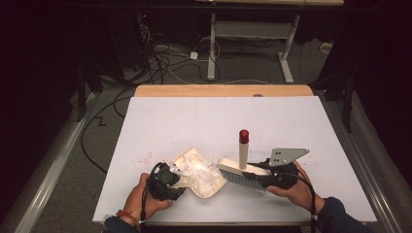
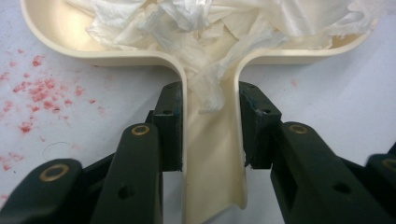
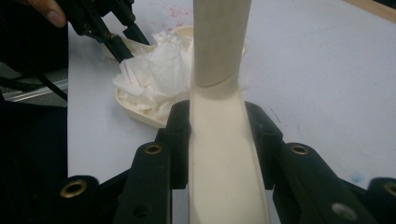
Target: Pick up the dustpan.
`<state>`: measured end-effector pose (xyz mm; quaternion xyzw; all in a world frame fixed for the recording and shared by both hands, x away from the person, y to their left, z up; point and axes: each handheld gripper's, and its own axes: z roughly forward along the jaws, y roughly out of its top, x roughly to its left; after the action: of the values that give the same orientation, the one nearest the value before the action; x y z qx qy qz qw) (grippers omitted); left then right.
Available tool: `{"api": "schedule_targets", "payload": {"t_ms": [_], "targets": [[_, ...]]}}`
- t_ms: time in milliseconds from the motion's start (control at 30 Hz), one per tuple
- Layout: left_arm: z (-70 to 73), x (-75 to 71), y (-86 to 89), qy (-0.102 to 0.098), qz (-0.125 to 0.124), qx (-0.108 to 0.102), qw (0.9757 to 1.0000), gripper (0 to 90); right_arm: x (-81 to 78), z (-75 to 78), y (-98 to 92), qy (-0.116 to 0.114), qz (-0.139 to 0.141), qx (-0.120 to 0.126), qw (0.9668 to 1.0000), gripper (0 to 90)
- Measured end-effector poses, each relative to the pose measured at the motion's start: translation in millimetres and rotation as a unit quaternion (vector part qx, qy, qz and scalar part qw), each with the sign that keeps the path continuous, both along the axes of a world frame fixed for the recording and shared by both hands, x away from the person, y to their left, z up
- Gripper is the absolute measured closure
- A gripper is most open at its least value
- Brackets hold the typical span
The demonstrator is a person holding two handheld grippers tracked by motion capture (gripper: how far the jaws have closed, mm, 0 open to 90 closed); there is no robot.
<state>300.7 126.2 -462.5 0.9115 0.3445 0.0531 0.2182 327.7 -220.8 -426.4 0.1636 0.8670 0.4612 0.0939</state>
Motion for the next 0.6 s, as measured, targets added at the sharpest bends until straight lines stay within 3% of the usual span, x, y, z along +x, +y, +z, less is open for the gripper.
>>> {"api": "schedule_targets", "payload": {"t_ms": [167,400,600], "targets": [[-0.1,-0.6,-1.3,0.001,-0.003,0.001,1.0,62.8,0.4,-4.8,13.7,-0.006,0.006,0.021,0.9997,68.4],[-0.8,-2.1,-4.4,0.0,-0.006,-0.001,1.0,62.8,-1.2,2.2,28.6,-0.02,0.02,0.041,0.9988,68.3],[-1.1,-2.3,-3.8,0.001,-0.005,-0.002,1.0,62.8,-1.5,9.4,24.1,-0.017,0.027,0.054,0.998,68.3]]}}
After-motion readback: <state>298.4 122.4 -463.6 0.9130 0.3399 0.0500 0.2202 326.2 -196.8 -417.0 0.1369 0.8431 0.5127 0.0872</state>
